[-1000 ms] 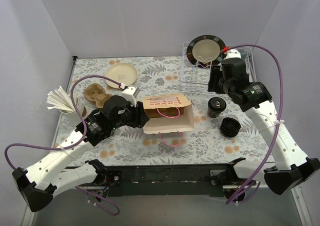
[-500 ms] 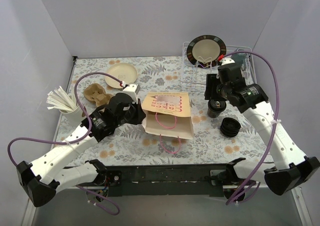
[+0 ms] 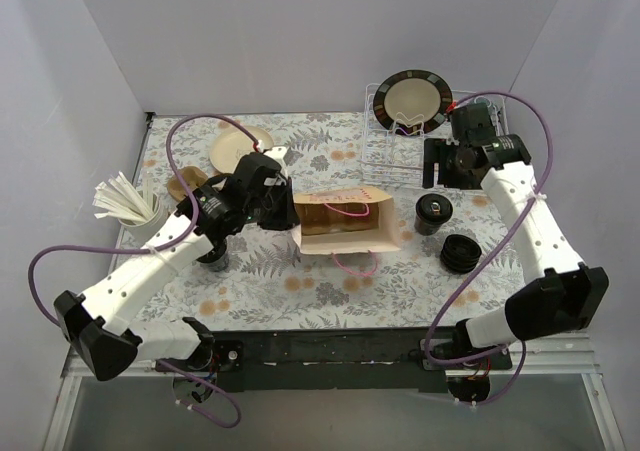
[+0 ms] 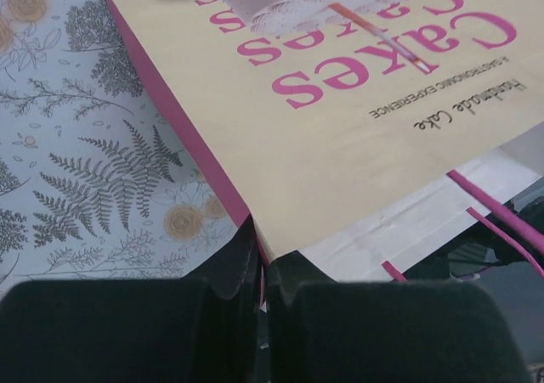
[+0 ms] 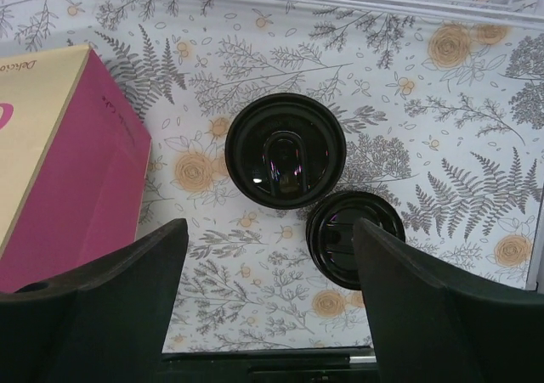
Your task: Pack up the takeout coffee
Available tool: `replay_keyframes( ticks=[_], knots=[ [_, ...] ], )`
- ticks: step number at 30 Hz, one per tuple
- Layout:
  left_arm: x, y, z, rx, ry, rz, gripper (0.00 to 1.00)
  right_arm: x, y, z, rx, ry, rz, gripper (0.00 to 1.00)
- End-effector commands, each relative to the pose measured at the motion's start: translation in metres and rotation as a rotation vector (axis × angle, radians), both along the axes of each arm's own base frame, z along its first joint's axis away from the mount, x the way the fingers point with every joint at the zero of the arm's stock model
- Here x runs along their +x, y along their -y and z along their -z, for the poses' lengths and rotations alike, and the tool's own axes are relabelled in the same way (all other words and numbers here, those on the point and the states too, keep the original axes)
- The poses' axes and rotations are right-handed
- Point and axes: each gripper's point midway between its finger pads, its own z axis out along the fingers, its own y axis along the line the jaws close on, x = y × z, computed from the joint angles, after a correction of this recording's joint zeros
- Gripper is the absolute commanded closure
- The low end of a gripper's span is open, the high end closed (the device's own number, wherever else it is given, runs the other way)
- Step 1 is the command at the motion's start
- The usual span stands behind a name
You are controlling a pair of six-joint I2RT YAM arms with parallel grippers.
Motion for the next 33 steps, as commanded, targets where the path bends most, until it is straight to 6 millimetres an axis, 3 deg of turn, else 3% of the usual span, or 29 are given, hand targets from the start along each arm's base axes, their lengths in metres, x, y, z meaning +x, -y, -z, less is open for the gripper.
replay_keyframes(
  ticks=[1, 7, 11, 15, 28, 33],
  knots=[
    [-0.011, -0.004, -0.013, -0.012, -0.092, 0.019, 1.0, 0.007, -0.01, -0.001, 0.039, -0.071, -0.076, 0.13],
    [-0.009, -0.01, -0.011, 0.016, -0.115, 0.044, 1.0, 0.006, -0.01, 0.022, 0.021, -0.201, -0.117, 0.13],
    [-0.008, -0.013, 0.0, 0.015, -0.148, 0.078, 1.0, 0.001, -0.005, 0.043, -0.01, -0.291, -0.106, 0.14],
    [-0.003, -0.012, -0.002, -0.001, -0.147, 0.1, 1.0, 0.006, 0.004, 0.044, -0.059, -0.264, -0.082, 0.14],
    [-0.005, -0.005, -0.009, -0.045, -0.184, 0.142, 1.0, 0.007, 0.008, 0.084, -0.079, -0.289, -0.13, 0.16],
    [-0.003, -0.003, -0.011, -0.045, -0.186, 0.143, 1.0, 0.016, 0.009, 0.089, -0.09, -0.249, -0.134, 0.15]
  ],
)
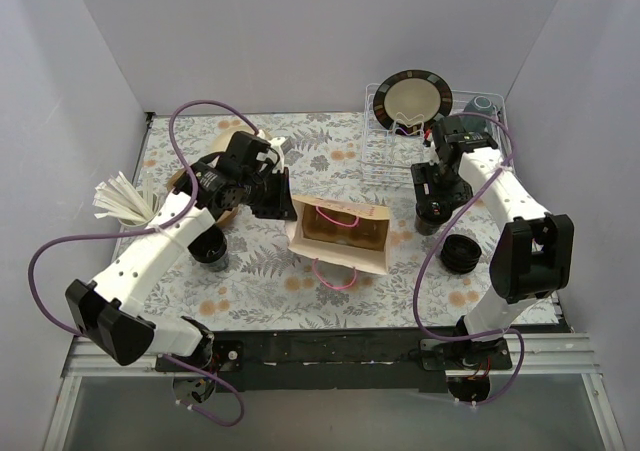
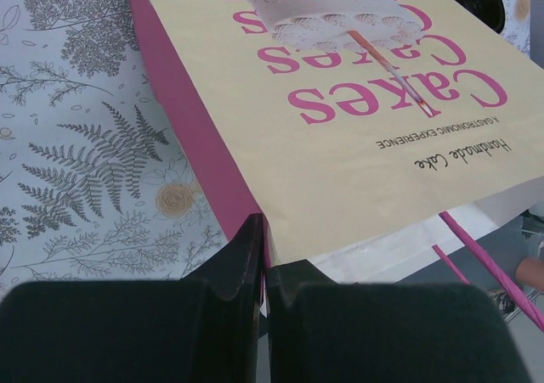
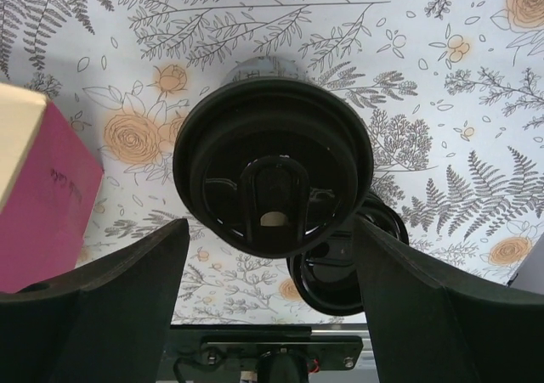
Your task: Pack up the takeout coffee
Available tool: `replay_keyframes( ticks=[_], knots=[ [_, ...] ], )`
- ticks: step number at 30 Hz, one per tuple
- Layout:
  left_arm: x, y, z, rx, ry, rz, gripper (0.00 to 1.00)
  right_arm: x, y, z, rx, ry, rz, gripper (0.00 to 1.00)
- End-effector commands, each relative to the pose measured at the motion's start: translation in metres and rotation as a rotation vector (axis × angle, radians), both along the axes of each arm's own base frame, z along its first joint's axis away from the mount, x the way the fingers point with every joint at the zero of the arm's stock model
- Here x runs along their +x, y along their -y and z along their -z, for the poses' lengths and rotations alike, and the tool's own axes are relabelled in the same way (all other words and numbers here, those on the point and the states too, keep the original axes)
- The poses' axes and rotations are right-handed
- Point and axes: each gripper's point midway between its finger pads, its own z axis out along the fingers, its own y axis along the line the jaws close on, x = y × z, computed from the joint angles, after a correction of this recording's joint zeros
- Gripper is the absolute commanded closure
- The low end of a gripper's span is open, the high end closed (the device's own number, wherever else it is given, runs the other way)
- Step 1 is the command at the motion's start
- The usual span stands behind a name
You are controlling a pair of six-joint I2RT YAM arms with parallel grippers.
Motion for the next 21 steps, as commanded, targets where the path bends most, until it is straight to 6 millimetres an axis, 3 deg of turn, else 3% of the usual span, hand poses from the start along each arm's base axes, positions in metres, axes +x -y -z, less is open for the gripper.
replay_keyframes(
  ticks=[1, 9, 21],
  knots=[
    [-0.006, 0.002, -0.007, -0.014, -0.025, 0.028, 1.0, 0.018, 0.003, -0.004, -0.004, 0.086, -0.014, 0.15],
    [-0.002, 0.004, -0.011, -0.016, -0.022, 0.019, 1.0, 0.027, 0.004, -0.009, 0.004, 0.123, -0.003, 0.11],
    [0.0, 0.007, -0.012, -0.027, -0.037, 0.005, 1.0, 0.024, 0.005, 0.01, 0.004, 0.092, 0.001, 0.13]
  ],
)
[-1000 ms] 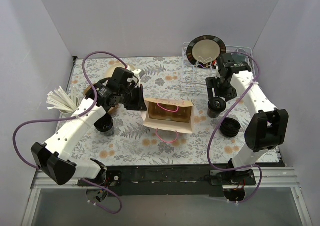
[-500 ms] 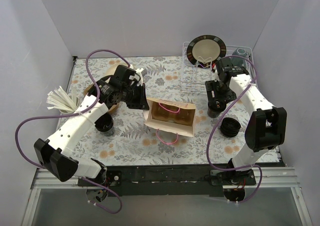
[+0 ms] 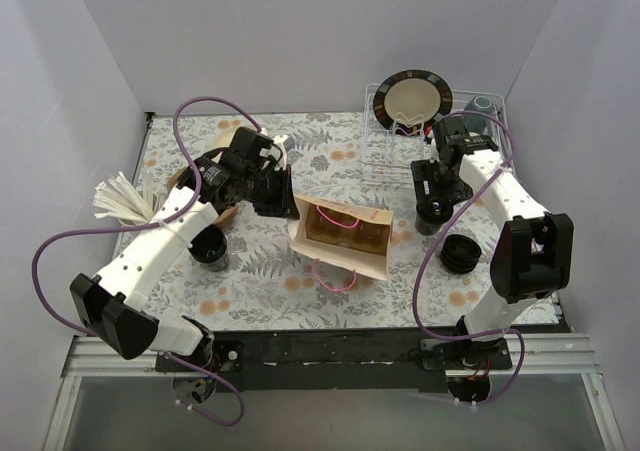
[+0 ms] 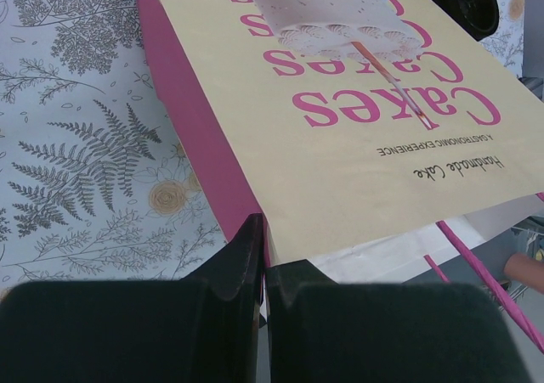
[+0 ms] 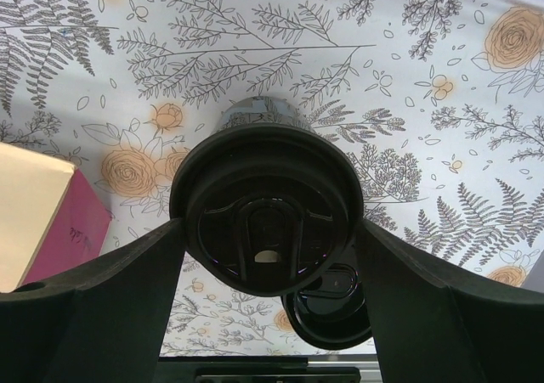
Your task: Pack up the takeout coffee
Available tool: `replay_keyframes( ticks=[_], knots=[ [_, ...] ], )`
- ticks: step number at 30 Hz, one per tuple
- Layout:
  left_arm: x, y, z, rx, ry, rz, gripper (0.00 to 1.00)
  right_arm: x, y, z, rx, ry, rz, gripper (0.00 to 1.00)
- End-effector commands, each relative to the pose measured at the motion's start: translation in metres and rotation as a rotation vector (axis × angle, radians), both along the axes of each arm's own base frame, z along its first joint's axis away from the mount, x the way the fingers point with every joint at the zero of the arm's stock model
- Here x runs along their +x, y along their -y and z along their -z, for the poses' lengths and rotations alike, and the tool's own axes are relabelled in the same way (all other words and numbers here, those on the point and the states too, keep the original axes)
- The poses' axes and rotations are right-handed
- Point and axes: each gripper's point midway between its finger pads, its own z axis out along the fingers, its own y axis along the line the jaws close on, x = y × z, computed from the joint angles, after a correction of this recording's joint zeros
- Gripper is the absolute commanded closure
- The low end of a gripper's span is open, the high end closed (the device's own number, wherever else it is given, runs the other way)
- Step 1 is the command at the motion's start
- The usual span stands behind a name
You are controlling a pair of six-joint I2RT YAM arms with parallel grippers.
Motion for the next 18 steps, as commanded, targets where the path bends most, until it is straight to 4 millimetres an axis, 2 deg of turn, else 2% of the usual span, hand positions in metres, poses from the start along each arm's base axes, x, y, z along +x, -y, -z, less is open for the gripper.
replay_keyframes(
  ticks=[1, 7, 11, 13, 14, 16, 18],
  knots=[
    [-0.002, 0.002, -0.01, -0.02, -0.009, 0.001, 1.0, 0.005, 0.002, 0.005, 0.003, 0.017, 0.003, 0.13],
    [-0.002, 0.001, -0.01, -0.014, -0.014, -0.006, 1.0, 0.006, 0.003, 0.008, 0.004, 0.021, 0.009, 0.16],
    [-0.001, 0.0, -0.01, -0.009, -0.012, -0.014, 1.0, 0.004, 0.003, 0.004, 0.004, 0.013, 0.004, 0.24],
    [0.0, -0.001, -0.01, -0.004, -0.018, -0.025, 1.0, 0.009, 0.002, -0.012, 0.009, 0.033, 0.002, 0.28],
    [0.0, -0.001, -0.009, -0.003, -0.022, -0.027, 1.0, 0.005, 0.002, -0.017, 0.007, 0.022, 0.002, 0.33],
    [0.0, -0.001, -0.008, 0.002, -0.03, -0.037, 1.0, 0.009, -0.002, -0.04, 0.034, 0.073, -0.004, 0.37],
    [0.001, -0.001, -0.008, -0.003, -0.03, -0.049, 1.0, 0.006, -0.008, -0.05, 0.073, 0.094, -0.014, 0.41]
  ],
)
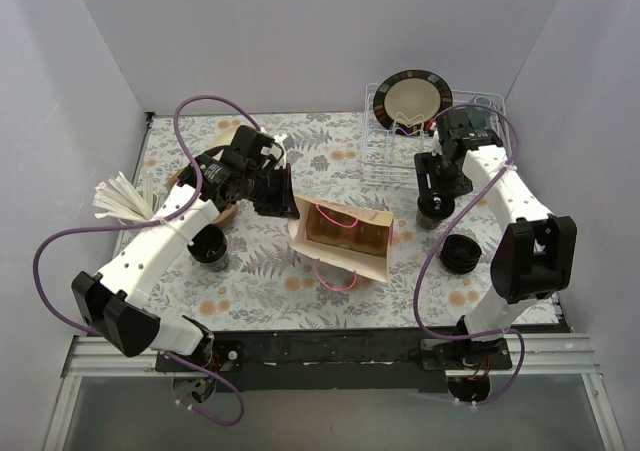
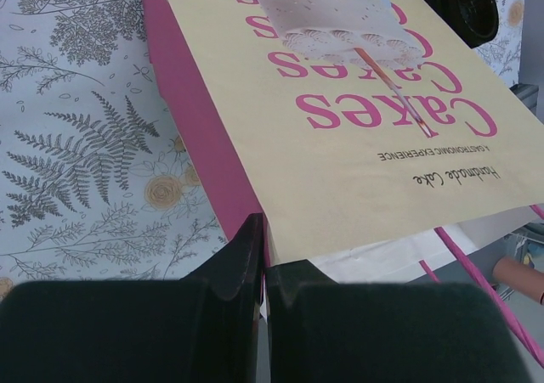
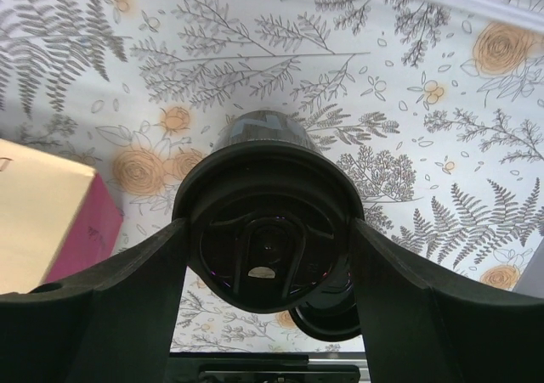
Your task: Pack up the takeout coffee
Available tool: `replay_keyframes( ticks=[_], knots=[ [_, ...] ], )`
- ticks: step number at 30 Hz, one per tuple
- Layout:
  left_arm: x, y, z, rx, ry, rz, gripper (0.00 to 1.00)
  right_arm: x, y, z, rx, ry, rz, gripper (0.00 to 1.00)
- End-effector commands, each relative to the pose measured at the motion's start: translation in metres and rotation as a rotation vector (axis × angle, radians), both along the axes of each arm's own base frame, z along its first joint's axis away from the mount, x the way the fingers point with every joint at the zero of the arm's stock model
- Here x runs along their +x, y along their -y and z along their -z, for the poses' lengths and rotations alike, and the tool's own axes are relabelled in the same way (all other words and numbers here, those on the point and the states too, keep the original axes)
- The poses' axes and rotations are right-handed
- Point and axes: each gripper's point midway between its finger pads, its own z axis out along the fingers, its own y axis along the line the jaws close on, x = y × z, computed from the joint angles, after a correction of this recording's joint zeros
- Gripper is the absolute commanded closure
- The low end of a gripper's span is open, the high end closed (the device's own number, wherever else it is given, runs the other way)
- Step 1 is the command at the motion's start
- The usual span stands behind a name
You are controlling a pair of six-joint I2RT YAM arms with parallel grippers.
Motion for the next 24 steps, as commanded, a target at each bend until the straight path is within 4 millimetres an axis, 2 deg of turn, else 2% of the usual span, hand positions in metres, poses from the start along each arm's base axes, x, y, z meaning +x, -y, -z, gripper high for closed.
replay_keyframes(
  ticks=[1, 3, 7, 9, 10, 11, 13, 14, 16, 17, 18, 21, 24],
  knots=[
    [0.0, -0.002, -0.004, -0.002, -0.009, -0.029, 1.0, 0.001, -0.01, -0.049, 0.075, 0.108, -0.016, 0.43],
    [0.0, -0.003, -0.003, 0.0, -0.008, -0.035, 1.0, -0.006, -0.012, -0.054, 0.085, 0.102, -0.023, 0.44],
    [0.003, -0.008, 0.004, 0.037, -0.019, -0.06, 1.0, -0.022, -0.016, -0.077, 0.083, 0.094, -0.05, 0.47],
    [0.006, -0.008, 0.004, 0.049, -0.023, -0.071, 1.0, -0.021, -0.024, -0.105, 0.097, 0.159, -0.065, 0.47],
    [0.008, -0.007, 0.005, 0.052, -0.029, -0.072, 1.0, -0.028, -0.026, -0.118, 0.108, 0.169, -0.068, 0.47],
    [0.008, -0.006, 0.006, 0.053, -0.035, -0.076, 1.0, -0.027, -0.034, -0.143, 0.126, 0.228, -0.091, 0.48],
    [0.011, -0.004, 0.002, 0.044, -0.042, -0.095, 1.0, -0.034, -0.047, -0.168, 0.152, 0.281, -0.155, 0.48],
    [0.011, -0.004, 0.004, 0.052, -0.06, -0.1, 1.0, -0.039, -0.062, -0.188, 0.172, 0.34, -0.21, 0.48],
    [0.013, -0.002, 0.001, 0.052, -0.076, -0.115, 1.0, -0.051, -0.073, -0.216, 0.222, 0.419, -0.256, 0.49],
    [0.011, -0.004, 0.006, 0.077, -0.108, -0.122, 1.0, -0.057, -0.078, -0.225, 0.237, 0.44, -0.277, 0.49],
    [0.013, -0.003, 0.002, 0.077, -0.105, -0.128, 1.0, -0.065, -0.088, -0.246, 0.294, 0.485, -0.318, 0.49],
    [0.014, -0.009, 0.006, 0.112, -0.146, -0.16, 1.0, -0.086, -0.096, -0.288, 0.384, 0.611, -0.374, 0.51],
    [0.02, -0.016, 0.004, 0.114, -0.166, -0.213, 1.0, -0.101, -0.106, -0.317, 0.47, 0.726, -0.464, 0.53]
  ],
)
